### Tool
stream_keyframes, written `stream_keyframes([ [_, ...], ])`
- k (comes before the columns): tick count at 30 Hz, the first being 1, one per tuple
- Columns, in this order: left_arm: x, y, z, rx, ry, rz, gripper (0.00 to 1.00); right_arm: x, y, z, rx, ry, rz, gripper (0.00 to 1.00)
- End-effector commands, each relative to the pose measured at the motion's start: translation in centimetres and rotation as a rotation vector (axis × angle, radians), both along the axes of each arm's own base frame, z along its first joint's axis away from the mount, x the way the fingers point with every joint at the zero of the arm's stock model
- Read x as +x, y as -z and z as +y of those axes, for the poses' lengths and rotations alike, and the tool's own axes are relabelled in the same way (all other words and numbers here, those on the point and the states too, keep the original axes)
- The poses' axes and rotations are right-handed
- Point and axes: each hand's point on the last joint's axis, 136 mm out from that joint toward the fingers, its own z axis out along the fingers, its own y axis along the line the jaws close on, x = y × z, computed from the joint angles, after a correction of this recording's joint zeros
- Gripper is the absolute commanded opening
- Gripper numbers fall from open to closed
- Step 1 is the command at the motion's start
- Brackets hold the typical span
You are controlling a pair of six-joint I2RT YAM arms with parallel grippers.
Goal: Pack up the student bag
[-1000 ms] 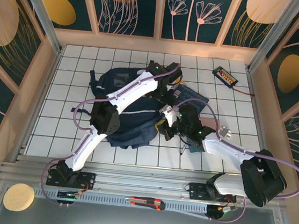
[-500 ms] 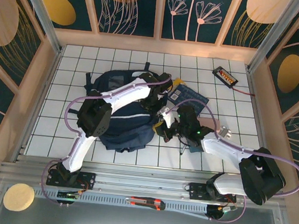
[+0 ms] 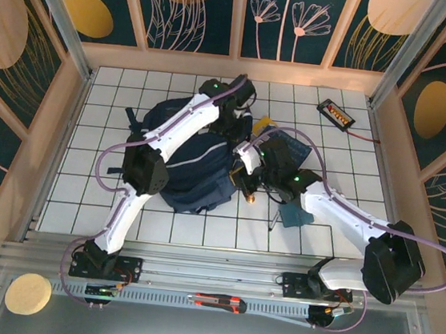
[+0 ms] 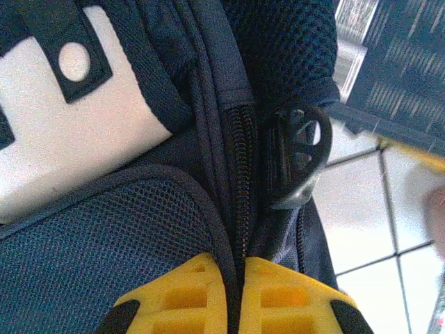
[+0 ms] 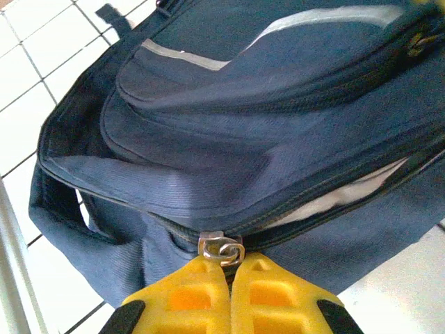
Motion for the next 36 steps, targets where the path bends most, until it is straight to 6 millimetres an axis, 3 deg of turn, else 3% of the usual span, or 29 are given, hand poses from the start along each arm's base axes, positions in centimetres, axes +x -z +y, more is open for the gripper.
stream_keyframes([
  [1, 3.8, -1.9, 0.3, -0.084, -0.091, -0.076, 0.0, -2.2, 1.4, -0.5, -0.126, 0.039, 0.106, 0.0],
  [4, 5.1, -1.8, 0.5, -0.144, -0.134, -0.07, 0.0, -2.3, 1.5, 0.2, -0.192, 0.101, 0.081, 0.0],
  [7, 6.0, -1.7, 0.8, -0.165, -0.163, -0.077, 0.0, -2.9, 3.0, 1.4, -0.285, 0.118, 0.051, 0.0],
  [11, 7.1, -2.3, 1.5, -0.176, -0.195, -0.109, 0.0, -4.3, 3.9, 4.6, -0.333, 0.075, 0.036, 0.0],
  [14, 7.4, -2.1, 1.9, -0.159, -0.2, -0.119, 0.0, -6.2, 3.1, 8.5, -0.263, -0.041, 0.042, 0.0],
  [16, 7.2, -1.7, 2.0, -0.149, -0.187, -0.107, 0.0, -8.7, 1.4, 11.1, -0.094, -0.175, 0.118, 0.01],
  [18, 6.9, -1.7, 2.2, -0.134, -0.178, -0.104, 0.0, -10.1, -1.0, 12.2, 0.083, -0.249, 0.184, 0.14],
  [21, 6.9, -2.1, 2.4, -0.126, -0.159, -0.117, 0.0, -10.0, -4.2, 11.1, 0.275, -0.266, 0.24, 0.42],
  [22, 6.8, -2.2, 2.3, -0.126, -0.153, -0.117, 0.0, -9.0, -4.7, 10.1, 0.307, -0.229, 0.255, 0.47],
  [27, 6.3, -2.8, 2.2, -0.14, -0.122, -0.111, 0.0, -2.6, -5.4, 2.7, 0.428, 0.059, 0.325, 0.52],
  [31, 6.0, -3.9, 1.9, -0.157, -0.091, -0.124, 0.0, 1.6, -4.3, -2.7, 0.472, 0.275, 0.408, 0.57],
  [33, 5.8, -4.2, 1.9, -0.162, -0.079, -0.121, 0.0, 2.7, -3.3, -3.6, 0.469, 0.304, 0.461, 0.57],
  [36, 5.5, -4.3, 1.6, -0.175, -0.062, -0.109, 0.0, 4.0, -2.6, -3.3, 0.461, 0.309, 0.495, 0.57],
])
